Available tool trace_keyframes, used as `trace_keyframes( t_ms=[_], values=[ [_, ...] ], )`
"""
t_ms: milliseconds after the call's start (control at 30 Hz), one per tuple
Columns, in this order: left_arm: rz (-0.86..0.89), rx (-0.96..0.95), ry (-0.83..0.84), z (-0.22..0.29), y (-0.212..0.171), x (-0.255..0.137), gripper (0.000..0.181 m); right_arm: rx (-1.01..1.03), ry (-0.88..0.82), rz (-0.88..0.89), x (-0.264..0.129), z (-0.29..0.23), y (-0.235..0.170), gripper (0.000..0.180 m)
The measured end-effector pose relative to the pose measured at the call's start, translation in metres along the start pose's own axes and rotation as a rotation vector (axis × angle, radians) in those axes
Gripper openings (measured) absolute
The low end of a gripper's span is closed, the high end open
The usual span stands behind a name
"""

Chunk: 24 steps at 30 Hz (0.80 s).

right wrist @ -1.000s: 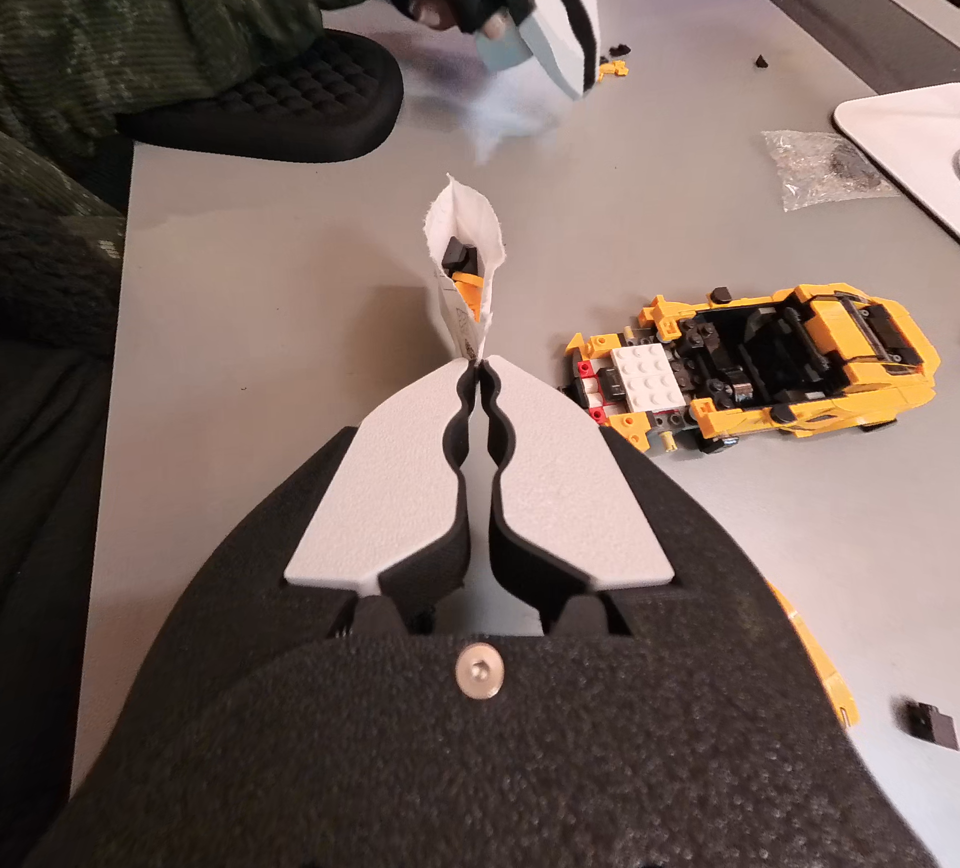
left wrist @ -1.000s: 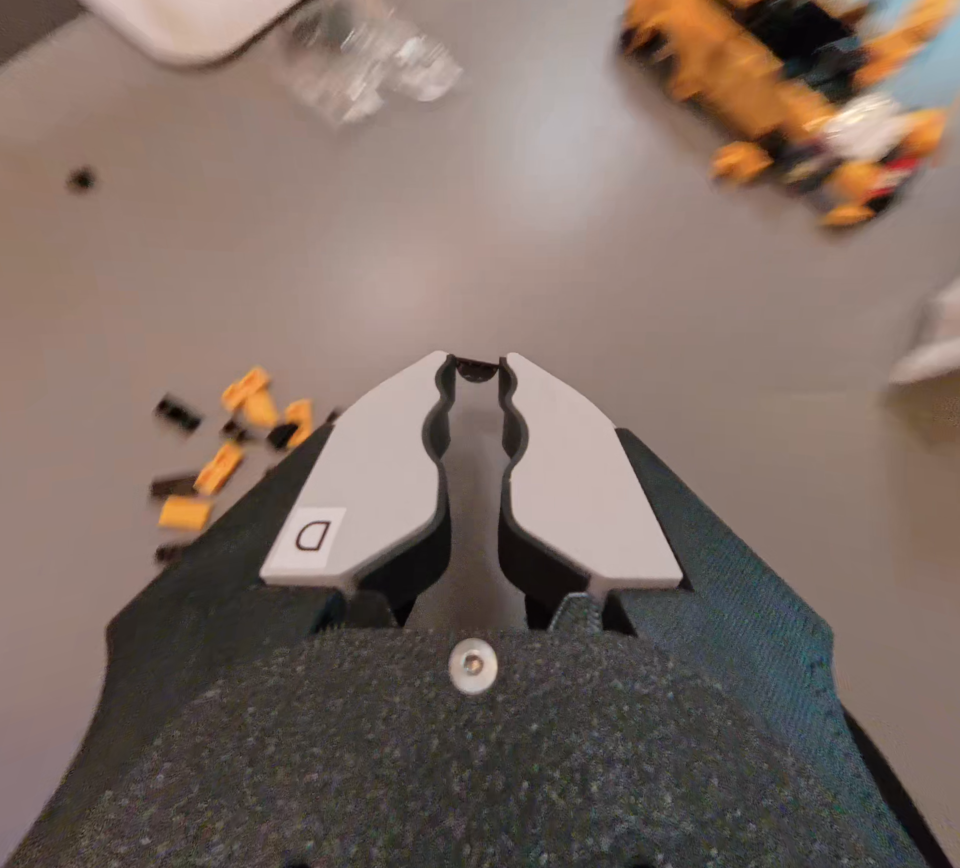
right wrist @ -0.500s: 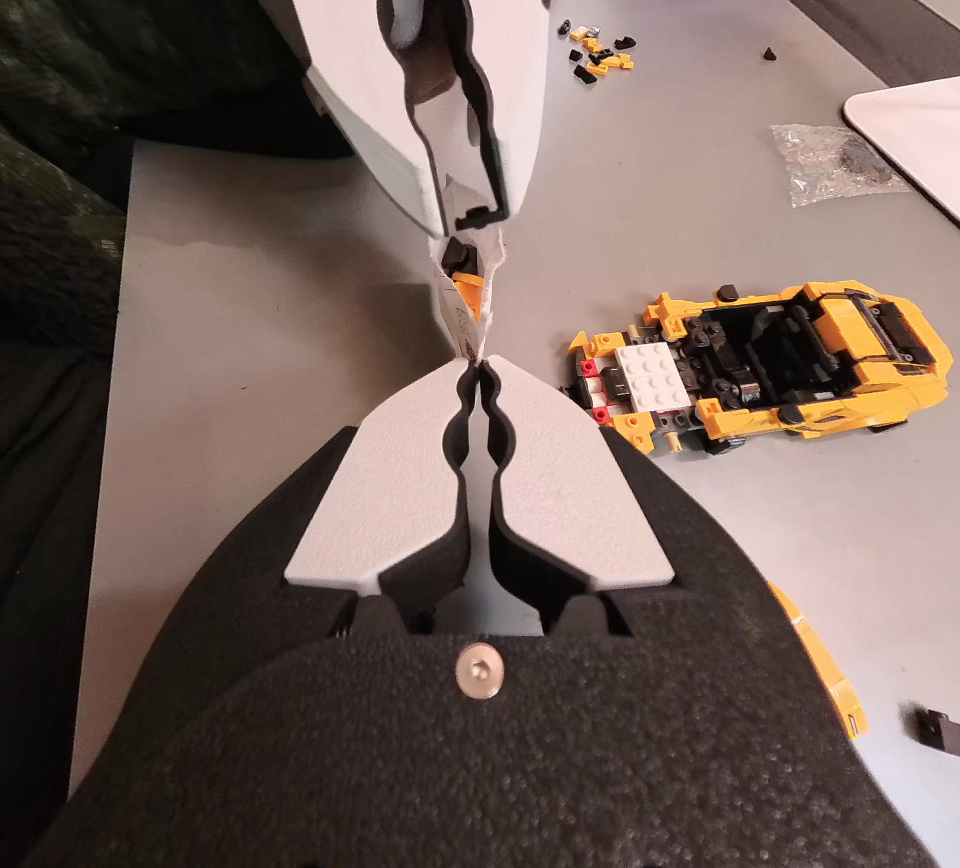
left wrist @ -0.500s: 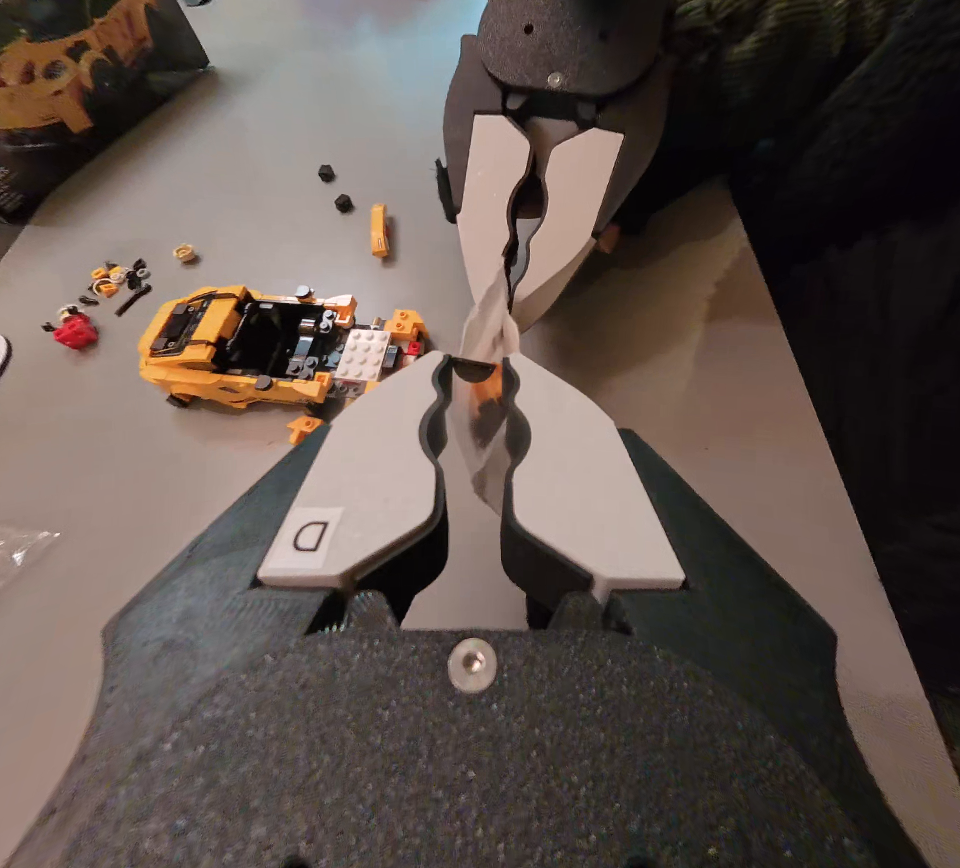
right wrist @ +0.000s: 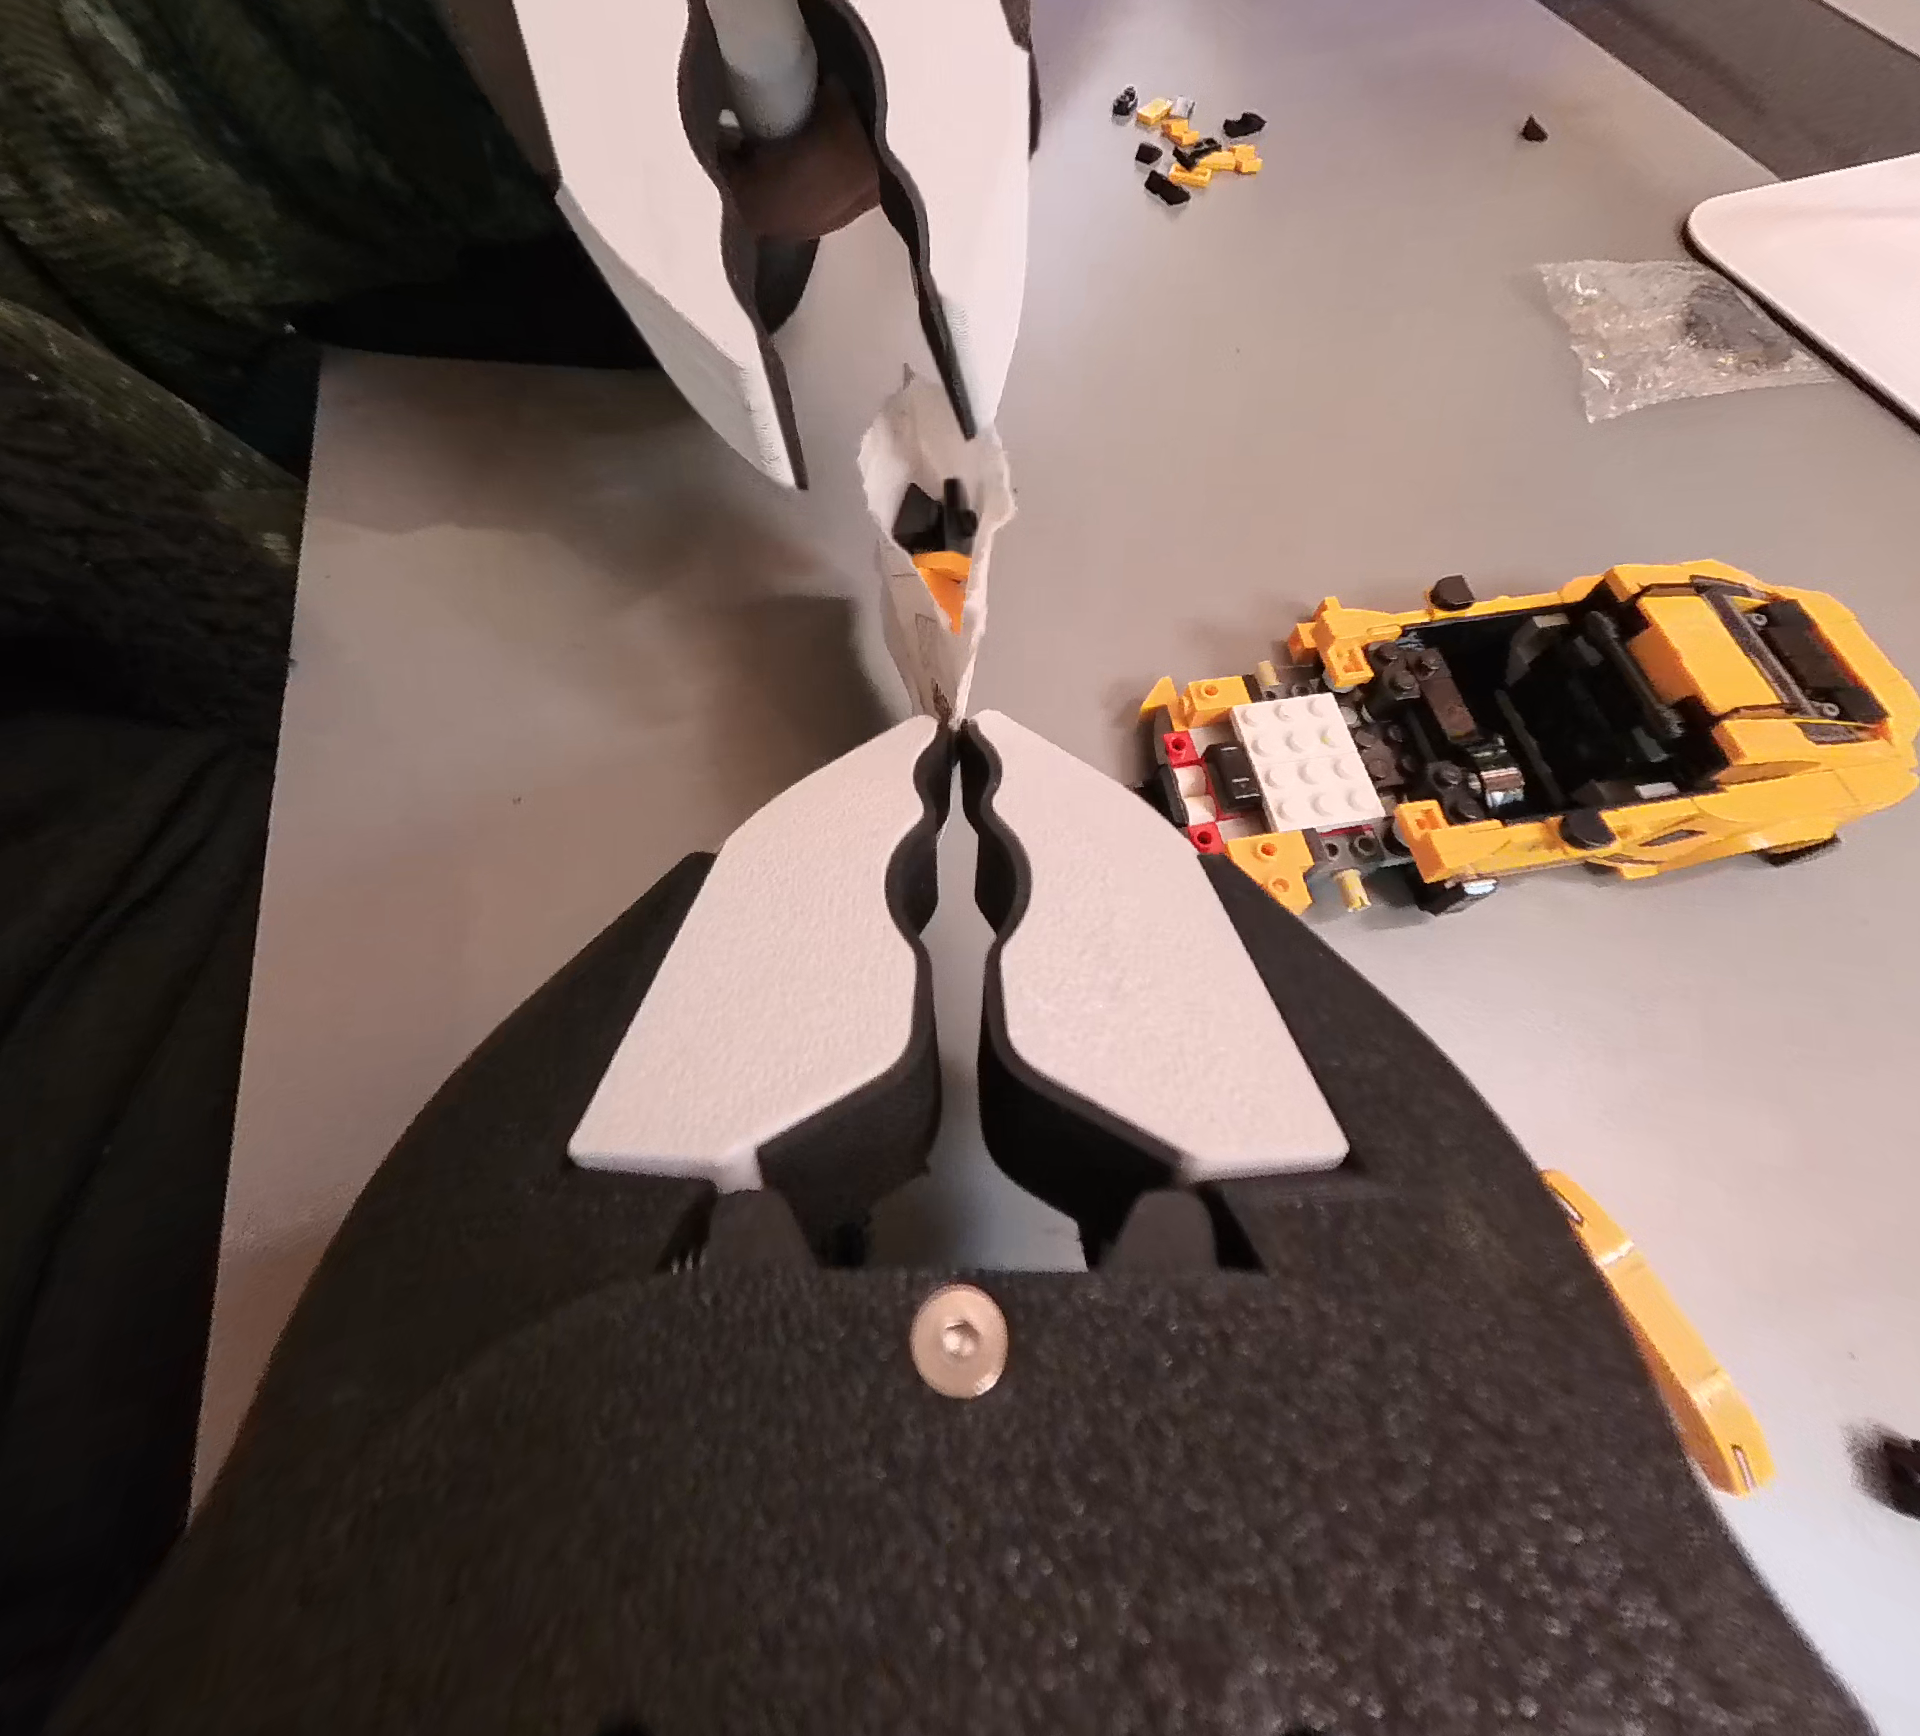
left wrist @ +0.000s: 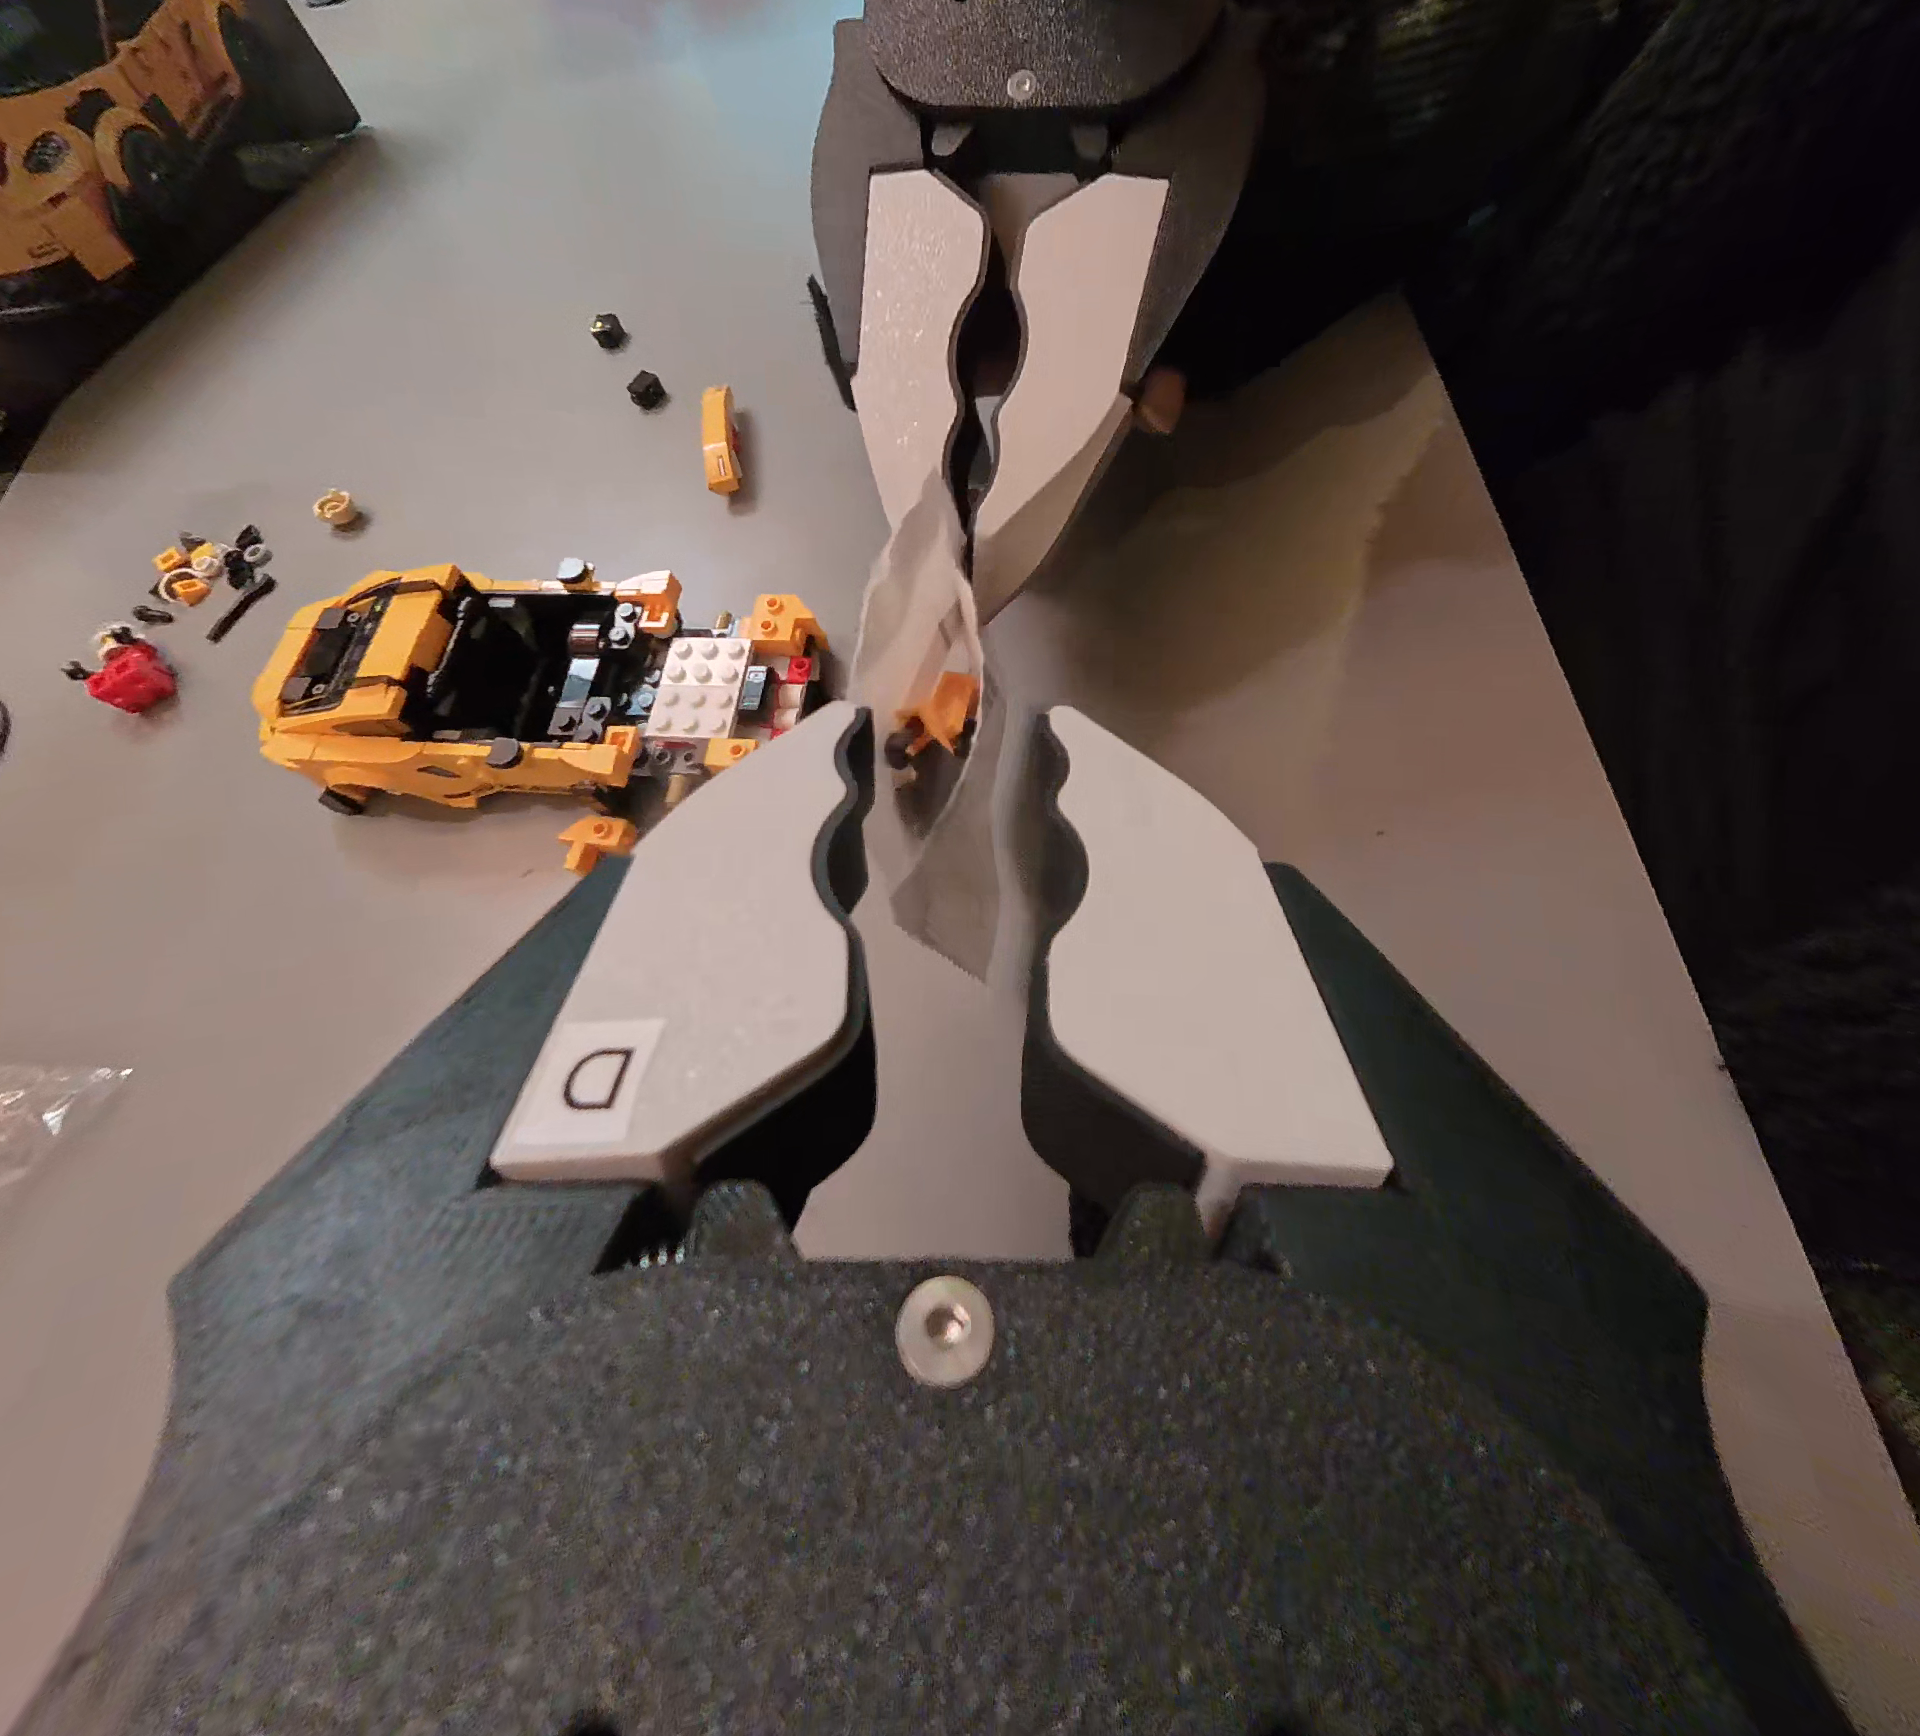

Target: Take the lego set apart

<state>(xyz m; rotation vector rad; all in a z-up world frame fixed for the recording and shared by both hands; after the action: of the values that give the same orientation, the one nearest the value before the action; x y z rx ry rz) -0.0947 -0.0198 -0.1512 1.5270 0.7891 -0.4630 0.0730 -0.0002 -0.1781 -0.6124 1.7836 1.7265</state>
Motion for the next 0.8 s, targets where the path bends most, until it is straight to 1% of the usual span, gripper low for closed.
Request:
trace_keyframes(
  t_ms=[133,300,367,400,467,533,600,633,733,800],
  values=[
    [0.020,-0.019,0.056,-0.007,-0.004,-0.014,0.027,0.001,-0.006,0.003,-0.001,0.001,0.000,0.001],
    [0.031,-0.177,0.210,-0.034,-0.033,-0.051,0.027,-0.016,-0.020,0.000,0.000,0.000,0.000,0.001],
    [0.076,-0.219,0.205,-0.038,-0.042,-0.064,0.027,-0.033,-0.035,0.003,0.000,-0.001,0.000,0.001],
    [0.091,-0.232,0.175,-0.036,-0.044,-0.068,0.026,-0.040,-0.042,0.003,0.000,-0.001,-0.001,0.001],
    [0.070,-0.222,0.069,-0.028,-0.045,-0.063,0.024,-0.046,-0.045,0.000,0.001,-0.001,-0.001,0.001],
    [-0.022,-0.180,-0.022,-0.017,-0.044,-0.043,0.024,-0.051,-0.046,0.008,0.000,-0.001,0.000,0.001],
    [-0.108,-0.148,-0.046,-0.012,-0.042,-0.021,0.026,-0.063,-0.050,0.031,-0.002,-0.002,0.001,0.001],
    [-0.116,-0.130,-0.055,-0.010,-0.038,-0.013,0.023,-0.069,-0.053,0.044,-0.003,-0.002,0.002,0.001],
    [-0.067,-0.089,-0.079,-0.005,-0.027,-0.003,0.000,-0.084,-0.058,0.077,-0.007,-0.004,0.004,0.001],
    [-0.012,-0.083,-0.067,-0.005,-0.020,-0.005,0.000,-0.092,-0.061,0.101,-0.009,-0.004,0.005,0.001]
  ],
)
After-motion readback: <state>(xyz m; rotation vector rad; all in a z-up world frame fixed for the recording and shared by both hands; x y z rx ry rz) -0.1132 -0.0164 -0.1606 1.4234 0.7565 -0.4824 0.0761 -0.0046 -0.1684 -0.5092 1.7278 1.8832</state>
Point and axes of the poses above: each gripper's, where its closed fingertips meet, x out along the fingers, y out of its top, z = x × y across the jaws, the point moved 8 cm from there along -x, back along the fingers, and after that the axes turned 14 degrees about -z, right-handed, at the moved point
